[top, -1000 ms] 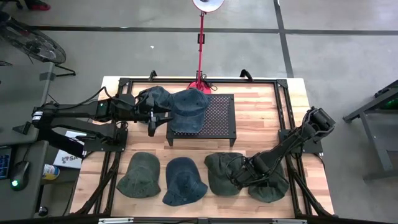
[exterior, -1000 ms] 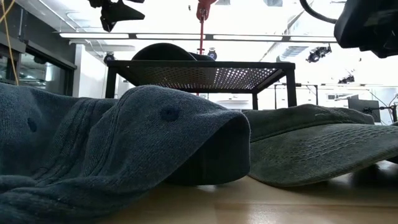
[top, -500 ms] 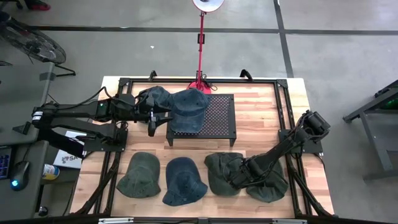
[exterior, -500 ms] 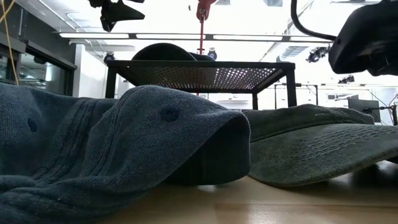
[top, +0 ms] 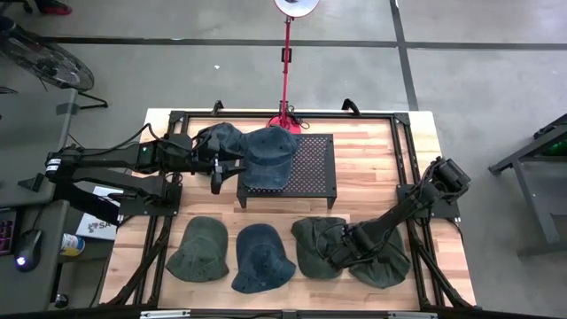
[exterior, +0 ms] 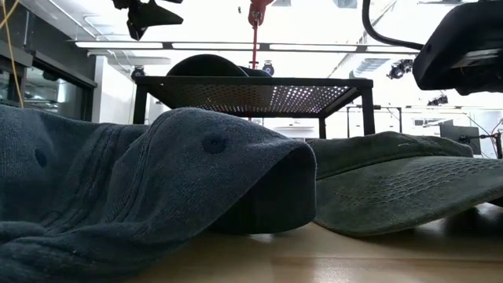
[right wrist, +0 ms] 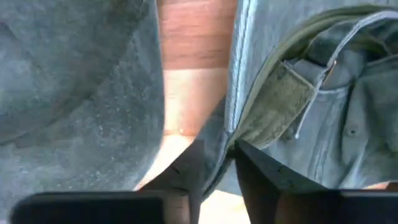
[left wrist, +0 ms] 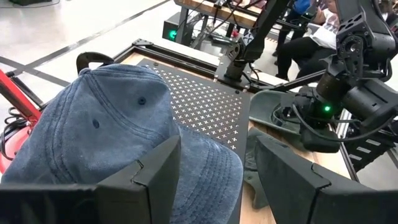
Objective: Pick & Place hat
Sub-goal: Put the bottom right gray cap on the shelf
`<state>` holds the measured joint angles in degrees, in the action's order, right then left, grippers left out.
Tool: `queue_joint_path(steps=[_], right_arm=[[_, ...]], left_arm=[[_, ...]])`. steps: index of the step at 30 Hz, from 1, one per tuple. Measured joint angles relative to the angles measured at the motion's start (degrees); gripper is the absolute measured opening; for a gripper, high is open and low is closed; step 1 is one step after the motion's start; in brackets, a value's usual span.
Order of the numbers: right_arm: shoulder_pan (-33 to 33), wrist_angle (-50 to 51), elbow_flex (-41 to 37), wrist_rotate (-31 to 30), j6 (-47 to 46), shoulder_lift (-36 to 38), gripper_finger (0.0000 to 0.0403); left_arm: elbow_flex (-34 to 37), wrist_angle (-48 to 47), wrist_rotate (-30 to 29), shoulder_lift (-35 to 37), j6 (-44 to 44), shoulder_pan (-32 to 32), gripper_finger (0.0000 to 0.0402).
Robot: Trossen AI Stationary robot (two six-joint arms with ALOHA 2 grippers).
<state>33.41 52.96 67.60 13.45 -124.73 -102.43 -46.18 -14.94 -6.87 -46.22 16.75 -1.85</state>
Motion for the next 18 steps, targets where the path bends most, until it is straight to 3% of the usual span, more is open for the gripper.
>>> queue_joint_path(steps=[6,14,18], right_arm=[[0.3,0.8,0.0,0.4,2.9,0.0,0.0008],[1.9,0.9,0.1,0.1,7.3,0.9,0.0003],[3.7,1.4,0.2,-3.9,9.3,3.8,0.0002]], left_arm=[[0.0,0.7,0.0,0.0,0.2,0.0,0.0202],[0.0,2.5,0.0,0.0,0.2,0.0,0.0202],[0.0,5.1,1.1,0.0,0.2,0.0,0.0202]])
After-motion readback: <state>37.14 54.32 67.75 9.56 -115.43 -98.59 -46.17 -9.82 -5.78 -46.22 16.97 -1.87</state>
